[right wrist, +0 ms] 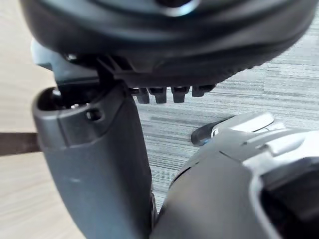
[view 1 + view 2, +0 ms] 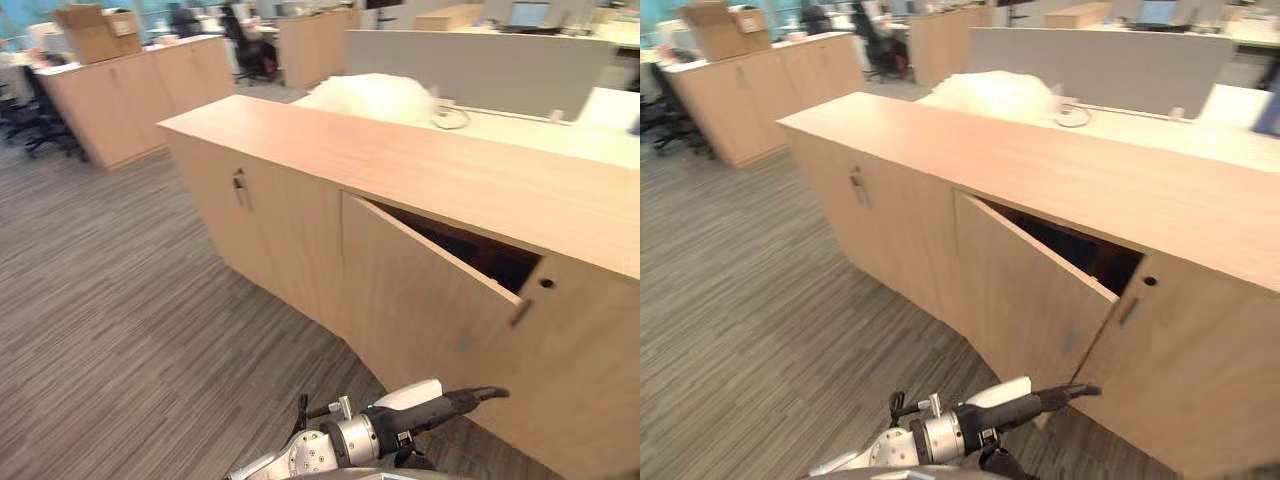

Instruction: Walk over to the cabinet, pick up the folder, carry it to the office cabinet, place the folder inside the office cabinet, then close the office cabinet door

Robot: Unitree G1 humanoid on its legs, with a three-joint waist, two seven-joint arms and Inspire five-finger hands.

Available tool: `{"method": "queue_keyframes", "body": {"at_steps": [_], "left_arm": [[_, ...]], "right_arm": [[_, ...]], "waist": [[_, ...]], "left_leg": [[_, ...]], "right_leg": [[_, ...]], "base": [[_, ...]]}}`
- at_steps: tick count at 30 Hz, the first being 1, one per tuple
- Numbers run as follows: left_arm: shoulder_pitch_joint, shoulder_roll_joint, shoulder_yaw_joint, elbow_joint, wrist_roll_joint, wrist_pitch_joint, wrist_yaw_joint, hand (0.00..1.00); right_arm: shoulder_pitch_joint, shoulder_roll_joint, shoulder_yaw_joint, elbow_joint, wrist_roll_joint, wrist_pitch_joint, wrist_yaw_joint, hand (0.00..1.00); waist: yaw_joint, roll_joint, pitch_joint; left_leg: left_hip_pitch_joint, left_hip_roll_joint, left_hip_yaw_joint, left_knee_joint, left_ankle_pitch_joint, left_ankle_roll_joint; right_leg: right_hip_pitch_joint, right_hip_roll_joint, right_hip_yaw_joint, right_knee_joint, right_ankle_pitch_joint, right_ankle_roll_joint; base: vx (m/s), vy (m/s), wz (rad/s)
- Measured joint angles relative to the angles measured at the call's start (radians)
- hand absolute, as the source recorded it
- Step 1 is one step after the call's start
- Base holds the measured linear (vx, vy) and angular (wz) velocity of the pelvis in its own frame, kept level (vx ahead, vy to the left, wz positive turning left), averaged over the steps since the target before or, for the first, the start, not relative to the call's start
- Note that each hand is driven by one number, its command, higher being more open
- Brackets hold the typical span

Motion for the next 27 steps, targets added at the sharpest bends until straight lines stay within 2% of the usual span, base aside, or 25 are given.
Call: {"method": "queue_keyframes", "body": {"at_steps": [2, 4, 5, 6, 7, 8, 9, 10, 12, 14, 15, 16, 17, 19, 21, 24, 27], "left_arm": [[0.049, -0.018, 0.033, 0.081, 0.001, 0.008, -0.005, 1.0], [0.112, -0.028, 0.09, 0.127, 0.002, 0.01, -0.008, 1.0], [0.149, -0.044, 0.142, 0.161, 0.002, 0.009, -0.008, 1.0], [0.2, -0.081, 0.246, 0.23, -0.008, 0.013, -0.01, 1.0], [0.229, -0.129, 0.368, 0.321, -0.044, 0.034, -0.011, 1.0], [0.229, -0.159, 0.437, 0.368, -0.075, 0.059, -0.009, 1.0], [0.223, -0.199, 0.54, 0.43, -0.112, 0.088, -0.002, 1.0], [0.216, -0.249, 0.679, 0.499, -0.157, 0.11, 0.019, 1.0], [0.224, -0.291, 0.87, 0.569, -0.226, 0.14, 0.067, 1.0], [0.259, -0.292, 0.97, 0.578, -0.23, 0.153, 0.1, 1.0], [0.278, -0.29, 1.009, 0.578, -0.223, 0.156, 0.115, 1.0], [0.291, -0.292, 1.02, 0.58, -0.22, 0.158, 0.122, 1.0], [0.315, -0.315, 1.045, 0.584, -0.212, 0.164, 0.132, 1.0], [0.317, -0.319, 1.093, 0.589, -0.219, 0.171, 0.139, 1.0], [0.314, -0.327, 1.136, 0.614, -0.228, 0.169, 0.141, 1.0], [0.304, -0.332, 1.16, 0.677, -0.26, 0.167, 0.119, 1.0], [0.28, -0.339, 1.167, 0.743, -0.272, 0.163, 0.101, 1.0]], "right_arm": [[-0.009, -0.01, 0.034, 0.0, 0.005, -0.001, -0.016, 1.0], [-0.006, -0.01, 0.022, 0.001, 0.011, -0.003, -0.02, 1.0], [-0.007, -0.009, 0.011, 0.001, 0.014, -0.003, -0.02, 1.0], [-0.012, -0.007, -0.009, 0.004, 0.017, 0.0, -0.02, 1.0], [-0.017, -0.007, -0.062, 0.013, 0.017, 0.002, -0.019, 1.0], [-0.019, -0.009, -0.101, 0.016, 0.017, 0.008, -0.019, 1.0], [-0.022, -0.017, -0.156, 0.021, 0.016, 0.015, -0.019, 1.0], [-0.024, -0.038, -0.236, 0.023, 0.015, 0.026, -0.019, 1.0], [-0.019, -0.082, -0.318, 0.018, 0.011, 0.045, -0.023, 1.0], [-0.012, -0.1, -0.314, -0.02, 0.012, 0.046, -0.03, 1.0], [-0.012, -0.098, -0.294, -0.058, 0.018, 0.043, -0.034, 1.0], [-0.012, -0.098, -0.271, -0.075, 0.028, 0.042, -0.037, 1.0], [-0.012, -0.1, -0.217, -0.109, 0.047, 0.037, -0.037, 1.0], [-0.01, -0.071, -0.129, -0.131, 0.055, 0.027, -0.041, 1.0], [-0.013, -0.011, -0.027, -0.136, 0.085, 0.026, -0.037, 1.0], [0.003, 0.054, 0.041, -0.142, 0.106, 0.027, -0.013, 1.0], [0.008, 0.063, 0.049, -0.159, 0.122, 0.015, 0.002, 1.0]], "waist": [[-0.001, 0.006, 0.003], [-0.02, 0.008, 0.006], [-0.024, 0.007, 0.014], [-0.022, 0.003, 0.027], [-0.015, 0.002, 0.03], [-0.005, 0.001, 0.035], [0.011, 0.002, 0.049], [0.028, 0.007, 0.069], [0.045, 0.021, 0.086], [0.067, 0.018, 0.097], [0.085, 0.014, 0.106], [0.089, 0.017, 0.108], [0.091, 0.036, 0.115], [0.096, 0.017, 0.111], [0.122, -0.004, 0.088], [0.119, -0.004, 0.05], [0.113, 0.004, 0.035]], "left_leg": [[0.003, 0.025, 0.093, 0.0, -0.021, -0.028], [0.016, 0.041, 0.137, 0.007, -0.032, -0.043], [0.017, 0.062, 0.162, 0.051, -0.058, -0.053], [-0.005, 0.114, 0.194, 0.188, -0.118, -0.061], [-0.058, 0.176, 0.184, 0.361, -0.167, -0.048], [-0.095, 0.203, 0.157, 0.451, -0.177, -0.033], [-0.144, 0.23, 0.096, 0.564, -0.174, -0.029], [-0.209, 0.234, -0.031, 0.666, -0.166, -0.011], [-0.236, 0.178, -0.25, 0.663, -0.228, -0.062], [-0.226, 0.13, -0.37, 0.596, -0.258, -0.079], [-0.203, 0.098, -0.444, 0.525, -0.259, -0.082], [-0.192, 0.086, -0.478, 0.485, -0.253, -0.081], [-0.168, 0.072, -0.549, 0.422, -0.226, -0.085], [-0.163, 0.044, -0.543, 0.43, -0.237, -0.082], [-0.147, 0.018, -0.507, 0.402, -0.236, -0.067], [-0.123, 0.002, -0.491, 0.354, -0.227, -0.056], [-0.078, -0.004, -0.49, 0.293, -0.208, -0.056]], "right_leg": [[-0.033, -0.011, -0.055, -0.004, 0.006, -0.005], [-0.046, 0.0, -0.031, 0.006, 0.017, -0.003], [-0.047, 0.009, -0.009, 0.019, 0.011, -0.009], [-0.047, 0.021, 0.022, 0.043, -0.005, -0.014], [-0.05, 0.038, 0.045, 0.06, -0.011, -0.025], [-0.054, 0.043, 0.057, 0.072, -0.012, -0.027], [-0.06, 0.05, 0.07, 0.089, -0.013, -0.03], [-0.055, 0.054, 0.082, 0.096, -0.016, -0.035], [-0.043, 0.053, 0.1, 0.098, -0.02, -0.042], [-0.042, 0.051, 0.126, 0.115, -0.026, -0.045], [-0.044, 0.049, 0.142, 0.135, -0.037, -0.036], [-0.046, 0.051, 0.144, 0.148, -0.047, -0.029], [-0.051, 0.066, 0.144, 0.182, -0.073, -0.013], [-0.058, 0.038, 0.129, 0.221, -0.098, 0.004], [-0.059, 0.001, 0.14, 0.224, -0.107, 0.019], [-0.054, -0.02, 0.14, 0.206, -0.11, 0.023], [-0.024, -0.029, 0.135, 0.175, -0.112, 0.027]], "base": [[0.0, -0.028, -1.31], [0.06, -0.075, -0.83], [0.11, -0.171, -0.86], [0.14, -0.229, -0.87], [0.14, -0.215, -0.73], [0.13, -0.164, -0.55], [0.12, -0.12, -0.42], [0.14, -0.105, -0.36], [0.13, -0.032, -0.27], [0.08, 0.103, -0.45], [0.06, 0.158, -0.47], [0.02, 0.235, -0.31], [0.0, 0.207, 0.01], [-0.03, 0.18, 0.03], [-0.02, 0.193, -0.23], [0.06, 0.095, -0.11], [0.15, 0.012, 0.01]]}}
